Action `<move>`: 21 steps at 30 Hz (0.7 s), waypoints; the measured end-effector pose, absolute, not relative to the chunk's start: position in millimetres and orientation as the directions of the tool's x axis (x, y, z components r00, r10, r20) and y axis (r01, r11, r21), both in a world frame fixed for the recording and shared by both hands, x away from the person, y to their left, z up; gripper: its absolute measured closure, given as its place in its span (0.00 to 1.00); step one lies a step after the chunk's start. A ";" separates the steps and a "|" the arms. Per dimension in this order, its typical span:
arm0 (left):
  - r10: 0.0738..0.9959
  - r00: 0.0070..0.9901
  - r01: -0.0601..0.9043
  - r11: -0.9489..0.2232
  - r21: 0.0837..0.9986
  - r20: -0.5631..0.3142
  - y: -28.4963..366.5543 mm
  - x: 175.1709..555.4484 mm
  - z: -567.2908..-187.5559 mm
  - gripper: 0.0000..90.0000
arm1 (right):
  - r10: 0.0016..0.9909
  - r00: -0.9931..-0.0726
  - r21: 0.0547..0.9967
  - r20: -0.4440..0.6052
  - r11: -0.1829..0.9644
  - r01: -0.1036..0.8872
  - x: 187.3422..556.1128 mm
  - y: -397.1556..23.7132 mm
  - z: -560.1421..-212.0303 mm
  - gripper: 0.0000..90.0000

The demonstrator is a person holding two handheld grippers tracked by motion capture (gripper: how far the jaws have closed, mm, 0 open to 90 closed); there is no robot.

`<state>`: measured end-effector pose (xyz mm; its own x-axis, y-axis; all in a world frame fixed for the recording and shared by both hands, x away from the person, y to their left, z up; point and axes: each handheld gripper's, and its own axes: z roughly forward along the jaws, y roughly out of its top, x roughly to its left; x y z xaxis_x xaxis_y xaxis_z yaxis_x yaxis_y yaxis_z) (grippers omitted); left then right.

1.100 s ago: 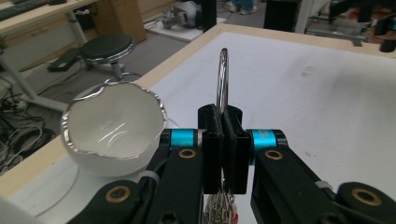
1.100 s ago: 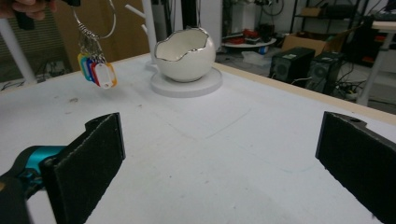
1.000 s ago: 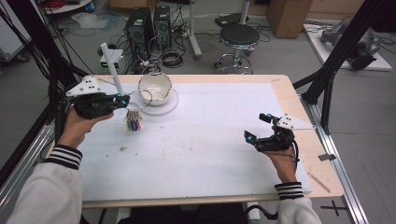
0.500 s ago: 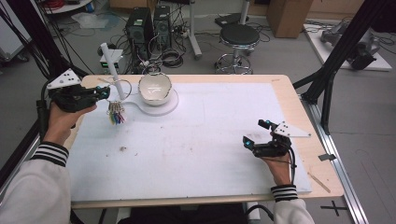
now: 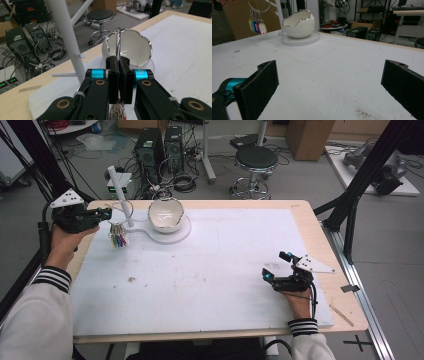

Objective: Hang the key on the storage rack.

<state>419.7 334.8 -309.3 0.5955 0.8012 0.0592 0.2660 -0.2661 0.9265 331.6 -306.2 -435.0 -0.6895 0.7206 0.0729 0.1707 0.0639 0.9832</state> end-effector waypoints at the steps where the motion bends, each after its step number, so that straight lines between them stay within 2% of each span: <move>1: 0.803 0.593 0.267 -0.264 0.927 0.058 335.4 421.7 -309.7 0.97 | 0.723 -0.687 0.983 0.074 0.063 0.171 330.9 -306.2 -435.4 0.01; 8: 0.820 0.570 0.282 -0.249 0.926 0.047 341.8 433.6 -316.5 0.97 | 0.718 -0.694 0.988 0.051 0.064 0.138 328.0 -306.6 -439.4 0.01; 21: 0.840 0.542 0.313 -0.222 0.923 0.019 350.0 447.5 -328.3 0.97 | 0.727 -0.684 0.988 0.056 0.060 0.144 325.8 -309.5 -446.6 0.01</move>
